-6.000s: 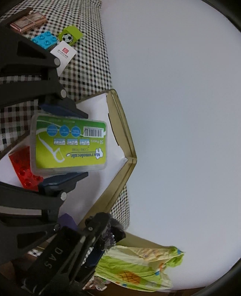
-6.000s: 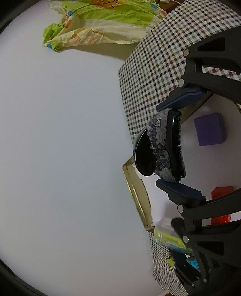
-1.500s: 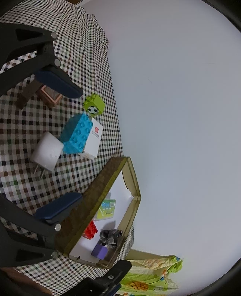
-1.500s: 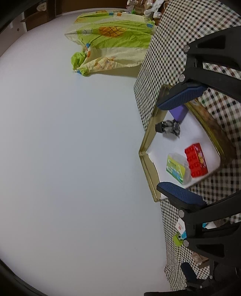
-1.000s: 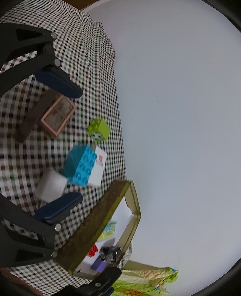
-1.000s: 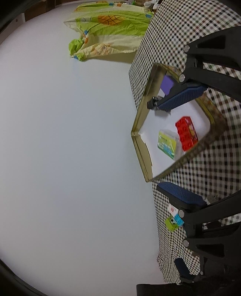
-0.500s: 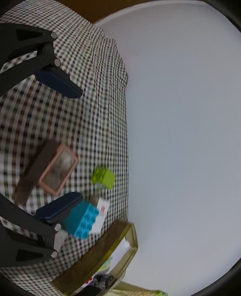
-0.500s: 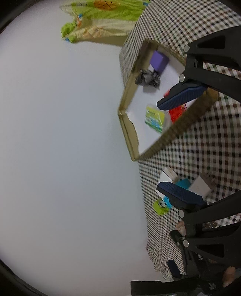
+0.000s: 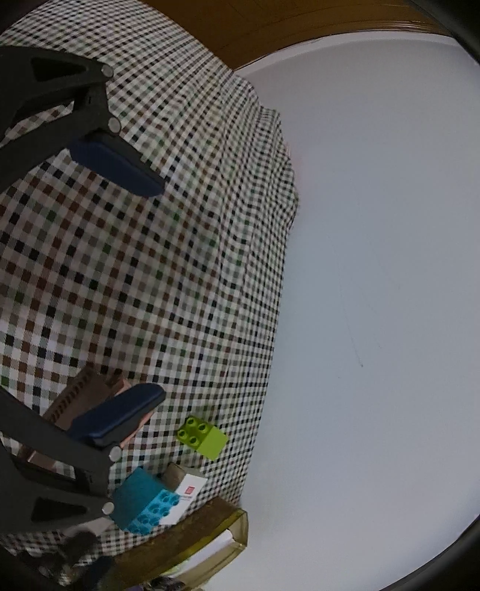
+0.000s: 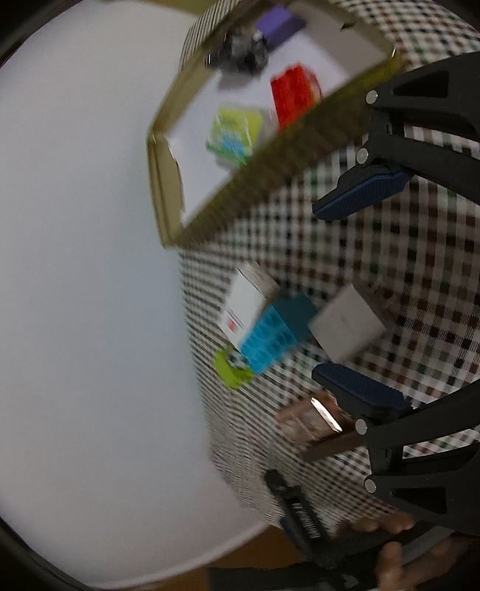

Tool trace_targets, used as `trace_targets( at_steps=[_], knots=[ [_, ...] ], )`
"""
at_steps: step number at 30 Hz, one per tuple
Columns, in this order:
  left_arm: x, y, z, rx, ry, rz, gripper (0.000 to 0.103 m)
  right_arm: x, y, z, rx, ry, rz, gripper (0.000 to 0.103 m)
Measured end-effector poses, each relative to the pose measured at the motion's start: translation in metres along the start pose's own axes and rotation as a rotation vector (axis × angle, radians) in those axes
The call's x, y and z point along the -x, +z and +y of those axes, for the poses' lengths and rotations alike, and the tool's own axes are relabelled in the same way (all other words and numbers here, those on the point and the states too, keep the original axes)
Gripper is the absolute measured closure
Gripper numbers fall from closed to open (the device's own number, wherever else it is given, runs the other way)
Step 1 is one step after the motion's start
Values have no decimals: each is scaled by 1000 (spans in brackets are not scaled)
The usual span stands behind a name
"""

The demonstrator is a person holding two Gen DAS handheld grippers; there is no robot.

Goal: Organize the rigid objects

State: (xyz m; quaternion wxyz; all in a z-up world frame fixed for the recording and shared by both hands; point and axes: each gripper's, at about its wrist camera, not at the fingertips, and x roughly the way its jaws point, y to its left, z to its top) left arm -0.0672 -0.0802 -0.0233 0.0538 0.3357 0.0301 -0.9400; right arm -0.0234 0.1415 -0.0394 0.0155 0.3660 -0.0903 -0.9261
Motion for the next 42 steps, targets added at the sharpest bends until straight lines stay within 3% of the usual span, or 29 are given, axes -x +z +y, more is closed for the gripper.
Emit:
trace_targets(
  at_steps=[5, 11, 13, 15, 18, 24, 29, 32, 34, 35, 40, 42],
  knots=[
    [-1, -4, -8, -38, -35, 28, 1, -22, -2, 17, 83, 15, 121, 20],
    [0, -11, -32, -111, -136, 76, 1, -25, -4, 29, 146, -5, 138, 21],
    [4, -15, -42, -151, -168, 78, 1, -22, -6, 30, 167, -32, 137, 30],
    [8, -21, -55, -211, -184, 77, 1, -20, -7, 30, 198, -60, 133, 48],
    [8, -26, -66, -271, -185, 86, 1, -15, -5, 24, 209, -50, 131, 58],
    [-5, -29, -60, -292, -189, 179, 1, -12, -3, 22, 212, -32, 134, 63],
    [-17, -32, -45, -302, -205, 242, 1, -13, 1, 16, 158, 36, 155, 63],
    [-17, -33, -30, -261, -242, 261, 13, -7, 2, 16, 127, 106, 148, 63],
    [-13, -33, -23, -257, -236, 244, 34, -6, 3, 19, 104, 143, 140, 63],
    [-12, -32, -19, -250, -234, 240, 39, -5, 3, 20, 94, 157, 137, 63],
    [-12, -29, -4, -205, -212, 227, 70, -2, 2, 23, 69, 171, 117, 63],
    [-12, -28, -1, -191, -216, 229, 75, -2, 1, 21, 58, 177, 116, 63]
  ],
)
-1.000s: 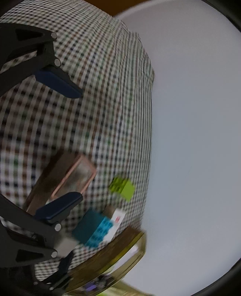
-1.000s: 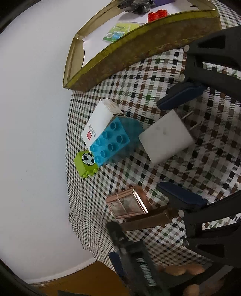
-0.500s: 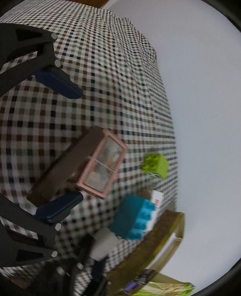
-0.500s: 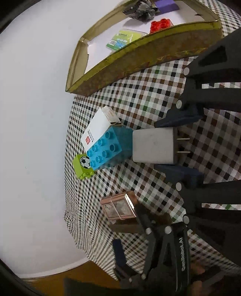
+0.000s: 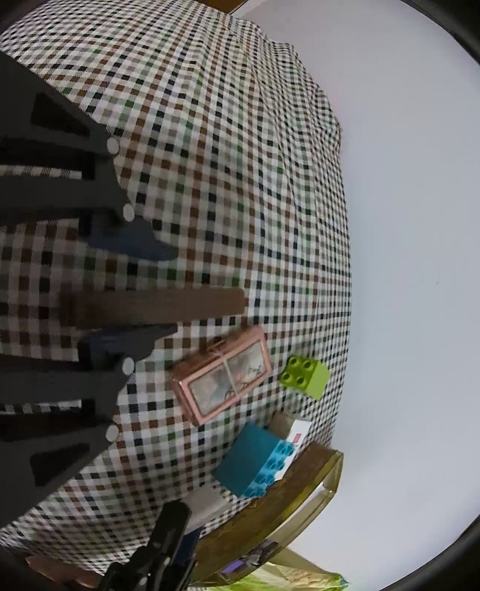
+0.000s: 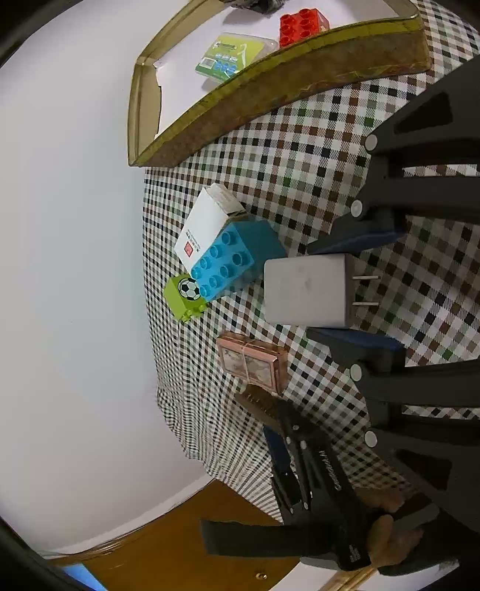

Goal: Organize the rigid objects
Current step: 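Grasp the brown brush with the left gripper while the right grasps the white charger, then carry the brush and charger over the gold tray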

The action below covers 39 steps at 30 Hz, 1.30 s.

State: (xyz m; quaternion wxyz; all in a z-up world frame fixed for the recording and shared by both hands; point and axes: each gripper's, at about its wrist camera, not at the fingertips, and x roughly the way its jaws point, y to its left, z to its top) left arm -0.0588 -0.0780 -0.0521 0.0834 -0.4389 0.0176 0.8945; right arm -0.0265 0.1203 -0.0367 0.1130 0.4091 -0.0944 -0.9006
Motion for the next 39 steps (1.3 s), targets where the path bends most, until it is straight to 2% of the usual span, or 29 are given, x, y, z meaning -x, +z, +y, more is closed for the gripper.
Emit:
trace_targets(
  at_steps=[1, 7, 9, 14, 21, 25, 29, 39],
  knots=[
    [0, 0, 1, 3, -1, -1, 80, 0, 0, -1, -2, -1, -2, 63],
    [1, -2, 0, -16, 15, -19, 82, 2, -1, -5, -4, -10, -30, 63],
    [0, 0, 2, -1, 5, -22, 89, 5, -1, -7, -8, -16, -50, 63],
    [3, 2, 7, 41, -10, -53, 90, 13, 1, -13, -24, -22, -108, 63],
    [30, 4, 1, 60, 17, -244, 90, 30, 6, -18, -18, -3, -206, 63],
    [36, 7, -3, 84, -4, -311, 90, 43, 11, -24, -33, 21, -264, 63],
    [48, 9, -27, 44, 2, -371, 90, 57, 17, -33, -48, 11, -332, 63],
    [49, 23, -105, -41, -64, -395, 90, 95, 29, -93, -143, -82, -449, 63]
  ],
)
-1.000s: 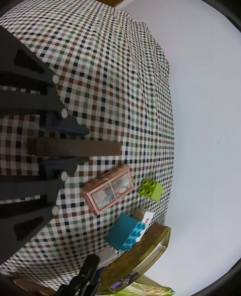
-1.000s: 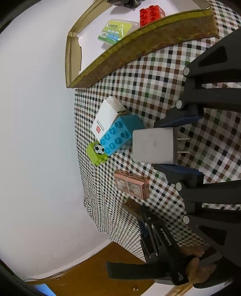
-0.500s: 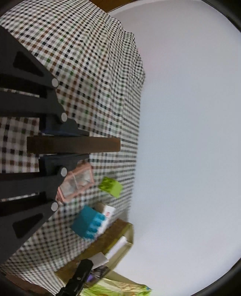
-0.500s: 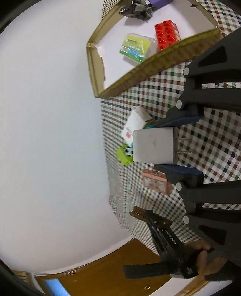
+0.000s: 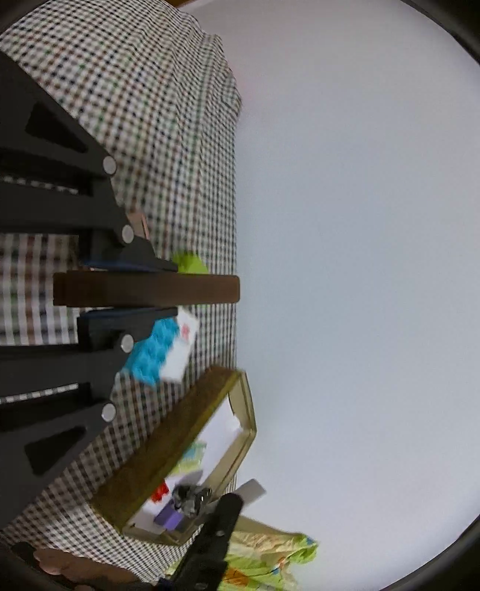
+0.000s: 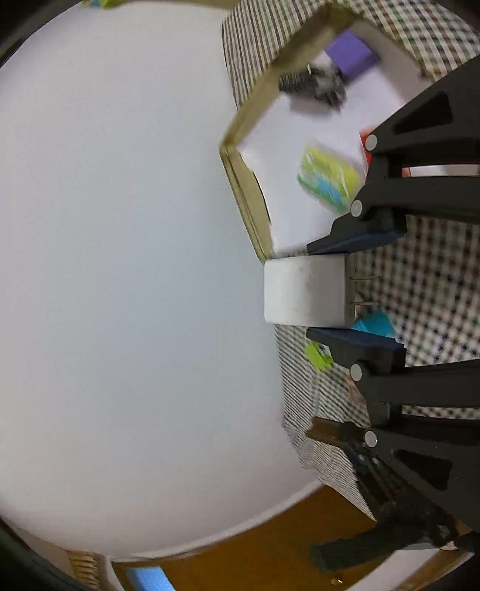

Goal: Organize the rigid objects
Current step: 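Carry the brush and charger over the gold tray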

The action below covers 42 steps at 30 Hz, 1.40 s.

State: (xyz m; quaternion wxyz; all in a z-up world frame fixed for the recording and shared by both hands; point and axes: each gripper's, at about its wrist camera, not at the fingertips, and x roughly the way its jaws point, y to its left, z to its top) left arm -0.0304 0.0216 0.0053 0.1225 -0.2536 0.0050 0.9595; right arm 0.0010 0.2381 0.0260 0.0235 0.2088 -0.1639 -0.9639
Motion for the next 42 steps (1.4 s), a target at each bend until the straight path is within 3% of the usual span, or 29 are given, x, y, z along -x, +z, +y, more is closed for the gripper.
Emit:
trace_targets(
  at_steps=[10, 19, 28, 42],
  knots=[
    [-12, 21, -75, -57, -104, -21, 90, 25, 26, -83, -2, -212, -100, 63],
    [-37, 29, -143, -106, -184, -1, 90, 17, 33, -133, -15, -305, -68, 63],
    [-54, 29, -195, -158, -229, 28, 90, 9, 24, -125, 0, -321, -15, 62],
    [-68, 15, -207, -193, -207, 85, 89, -6, 11, -105, 56, -349, 50, 62]
  ],
)
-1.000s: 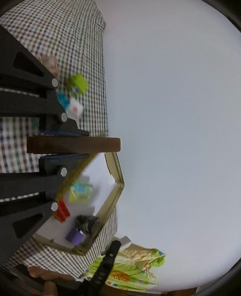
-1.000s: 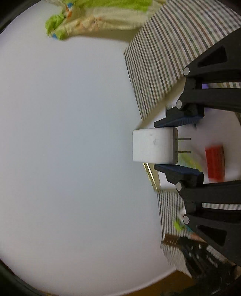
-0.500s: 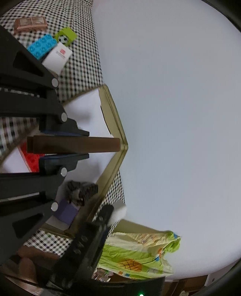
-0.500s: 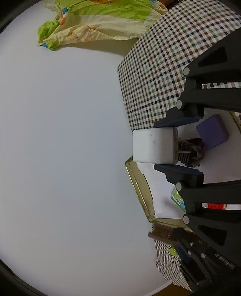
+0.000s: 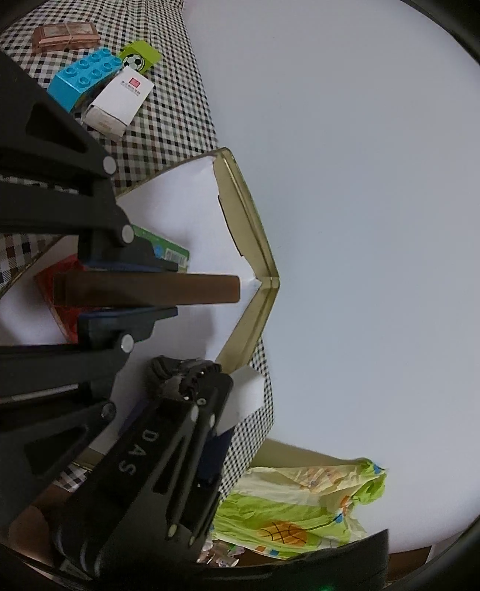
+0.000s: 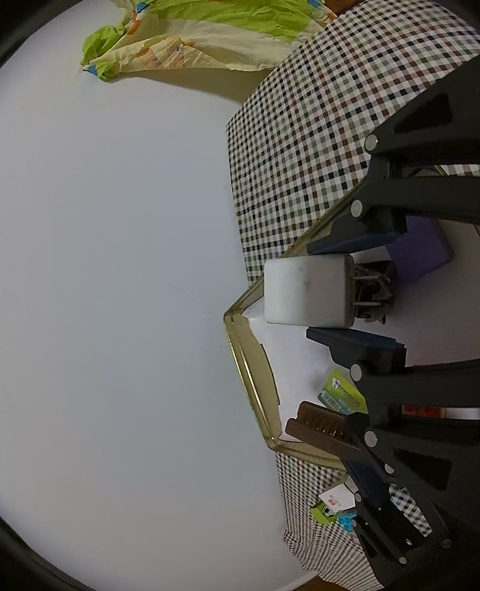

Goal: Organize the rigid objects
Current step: 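Carry the brush and charger over the gold tray, then lower both objects into the tray and open both grippers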

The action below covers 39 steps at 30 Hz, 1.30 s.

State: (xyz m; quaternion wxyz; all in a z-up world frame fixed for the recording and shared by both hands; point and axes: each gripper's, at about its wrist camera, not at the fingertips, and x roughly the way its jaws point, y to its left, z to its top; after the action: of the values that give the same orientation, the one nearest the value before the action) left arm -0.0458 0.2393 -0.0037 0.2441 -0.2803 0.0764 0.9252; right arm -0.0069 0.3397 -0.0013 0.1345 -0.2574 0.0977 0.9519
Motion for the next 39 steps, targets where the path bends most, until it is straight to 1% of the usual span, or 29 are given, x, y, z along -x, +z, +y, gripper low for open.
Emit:
trace_targets(
  at_steps=[10, 17, 24, 25, 26, 27, 28, 29, 30, 31, 32, 33, 35, 39],
  knots=[
    [-2, -1, -4, -5, 2, 25, 90, -13, 0, 1, 19, -22, 35, 62],
    [-10, -1, -7, -12, -2, 69, 89, -17, -1, 2, 23, -20, 47, 62],
    [-17, -2, -3, 13, 0, 119, 88, -17, -2, 1, -5, 23, 52, 62],
    [-18, -2, -3, 11, 5, 128, 84, -17, -2, 0, -10, 26, 51, 61],
    [-17, -3, -5, 6, 13, 127, 77, -16, -2, 0, -14, 32, 50, 58],
    [-16, -3, -5, -1, 17, 125, 53, -16, -2, 1, -16, 31, 48, 49],
    [-11, -3, -7, -13, 22, 103, 30, -14, -2, 1, -19, 21, 40, 44],
    [-5, -3, -8, -18, 45, 68, 18, -11, -2, 0, -22, 11, 23, 34],
    [1, -3, -8, -21, 77, 31, 1, -9, -1, -1, -27, 4, 5, 29],
    [6, -2, -8, -24, 95, 2, 1, -5, -1, -3, -38, -1, -18, 27],
    [9, -2, -10, -32, 94, -15, 1, -2, 0, -5, -51, -2, -36, 25],
    [8, -2, -10, -38, 87, -10, 1, 1, 1, -8, -63, -3, -48, 21],
    [6, -3, -11, -48, 96, 11, 1, 5, 1, -14, -98, -12, -71, 18],
    [5, -3, -4, -18, 89, 17, 1, 4, 3, -24, -146, -15, -81, 18]
  ],
)
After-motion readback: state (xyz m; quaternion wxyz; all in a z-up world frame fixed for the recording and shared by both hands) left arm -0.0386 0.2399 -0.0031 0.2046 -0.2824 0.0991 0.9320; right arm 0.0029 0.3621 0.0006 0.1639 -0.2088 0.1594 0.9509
